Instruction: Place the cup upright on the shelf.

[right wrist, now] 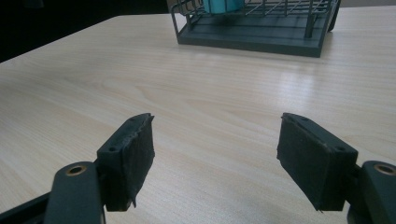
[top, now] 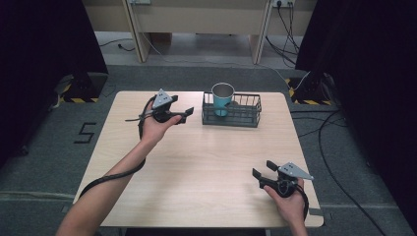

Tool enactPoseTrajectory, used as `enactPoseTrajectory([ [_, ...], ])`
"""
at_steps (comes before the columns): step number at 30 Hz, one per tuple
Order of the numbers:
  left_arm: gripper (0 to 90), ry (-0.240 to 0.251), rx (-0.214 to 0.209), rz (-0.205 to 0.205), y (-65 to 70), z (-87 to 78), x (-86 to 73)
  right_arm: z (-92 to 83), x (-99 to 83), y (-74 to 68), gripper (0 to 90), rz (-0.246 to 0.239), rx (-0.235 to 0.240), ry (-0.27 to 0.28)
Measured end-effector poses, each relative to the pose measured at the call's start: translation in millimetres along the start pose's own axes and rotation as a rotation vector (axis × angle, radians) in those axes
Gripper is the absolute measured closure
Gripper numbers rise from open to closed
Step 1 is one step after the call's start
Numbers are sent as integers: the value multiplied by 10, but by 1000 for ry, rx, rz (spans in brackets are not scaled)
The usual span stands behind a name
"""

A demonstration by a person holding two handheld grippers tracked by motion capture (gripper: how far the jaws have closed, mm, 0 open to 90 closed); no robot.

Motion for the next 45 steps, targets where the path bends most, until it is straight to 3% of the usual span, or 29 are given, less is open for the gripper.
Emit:
enactPoseTrajectory([
  [7,143,5,11,-3,-60,-191,-64,-1,-1,-2,276,0,-2,-1],
  [13,143,-2,16,9,-83,-357,-200,-1,-1,-1,276,1,-3,-1],
  [18,143,3,20,-4,-114,-475,-296,3,-1,0,277,-1,-6,-3],
  [33,143,-12,18,-21,-77,-679,-639,2,-1,5,277,6,-5,-1],
  [45,143,-14,54,-42,-209,-988,-894,4,-1,7,277,3,-10,-3],
])
Point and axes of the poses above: each handheld gripper's, and its own axes: z roughly forward along the jaws, x roughly out of its top, y roughly to its right, the point moved 10 cm from there along z, roughly forward along the jaws, and after that the axes turned 13 degrees about -y, right-handed, at the moved point
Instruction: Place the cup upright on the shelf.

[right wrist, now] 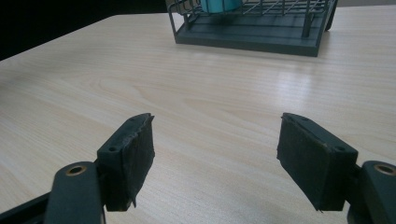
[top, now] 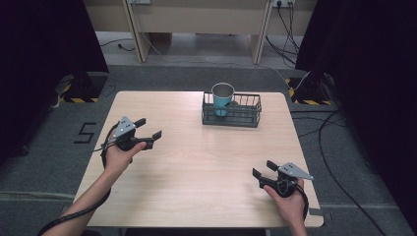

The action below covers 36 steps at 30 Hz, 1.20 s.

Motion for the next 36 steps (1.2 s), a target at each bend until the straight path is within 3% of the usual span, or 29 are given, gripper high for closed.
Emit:
enactPoseTrajectory([
  [9,143,-1,22,-16,-67,-218,-176,-1,0,1,276,2,-2,0],
  [21,143,-27,58,-37,-120,-504,-532,-3,-3,2,276,2,-4,-1],
  [36,143,-57,82,-119,-188,-659,-982,0,-1,9,275,2,-10,1],
])
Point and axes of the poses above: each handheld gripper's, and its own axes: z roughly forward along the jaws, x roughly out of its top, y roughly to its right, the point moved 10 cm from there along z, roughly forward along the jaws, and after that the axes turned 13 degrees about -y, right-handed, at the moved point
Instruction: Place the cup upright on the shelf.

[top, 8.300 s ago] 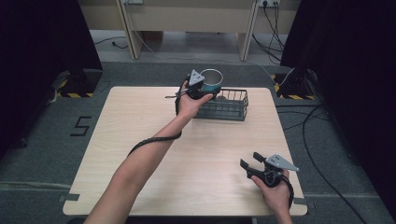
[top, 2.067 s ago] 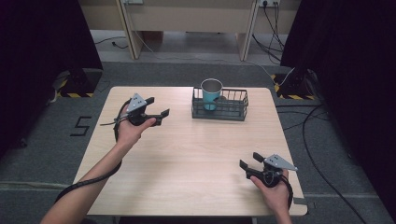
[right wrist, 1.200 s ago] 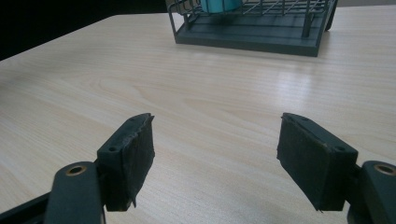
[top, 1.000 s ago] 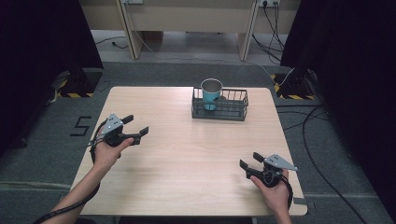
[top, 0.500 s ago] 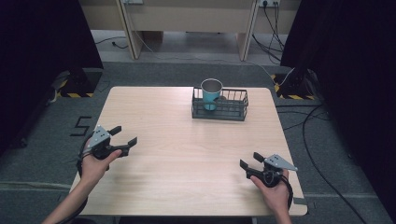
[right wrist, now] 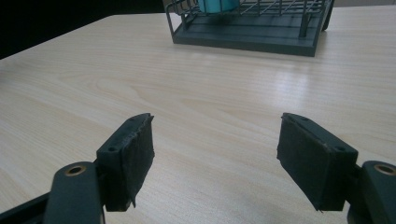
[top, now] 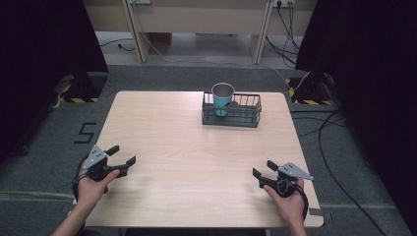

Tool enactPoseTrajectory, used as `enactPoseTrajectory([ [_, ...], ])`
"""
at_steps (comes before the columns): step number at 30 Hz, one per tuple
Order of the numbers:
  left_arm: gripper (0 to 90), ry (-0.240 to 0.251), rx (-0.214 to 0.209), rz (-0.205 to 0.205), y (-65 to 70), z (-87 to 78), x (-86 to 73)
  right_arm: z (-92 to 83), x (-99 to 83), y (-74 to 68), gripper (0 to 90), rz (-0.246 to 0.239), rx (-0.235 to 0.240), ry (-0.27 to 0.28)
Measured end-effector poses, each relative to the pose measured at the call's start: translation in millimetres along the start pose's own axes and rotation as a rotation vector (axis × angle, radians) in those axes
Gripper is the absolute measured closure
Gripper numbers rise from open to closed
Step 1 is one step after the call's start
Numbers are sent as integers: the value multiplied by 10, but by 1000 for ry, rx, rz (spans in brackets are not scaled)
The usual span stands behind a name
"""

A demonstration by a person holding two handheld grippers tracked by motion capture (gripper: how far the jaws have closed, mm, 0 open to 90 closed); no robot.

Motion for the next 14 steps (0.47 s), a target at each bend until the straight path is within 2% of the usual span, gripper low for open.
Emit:
enactPoseTrajectory([
  [3,143,-1,7,-14,-16,-2,-69,-1,0,3,275,3,0,1],
  [8,143,6,23,-11,-42,-16,-95,1,0,2,276,3,1,0],
  [11,144,15,14,-30,-32,-10,-108,4,1,-2,276,-6,0,-1],
  [14,145,39,27,-11,-42,-44,-57,8,3,-2,275,-15,2,-2],
])
Point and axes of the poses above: each handheld gripper's, and its own axes: z roughly forward along the jaws, x roughly out of its top, y roughly to its right, the point moved 10 cm from there along z, roughly forward along the jaws, and after that the axes turned 13 degrees about -y, right-handed, at the moved point
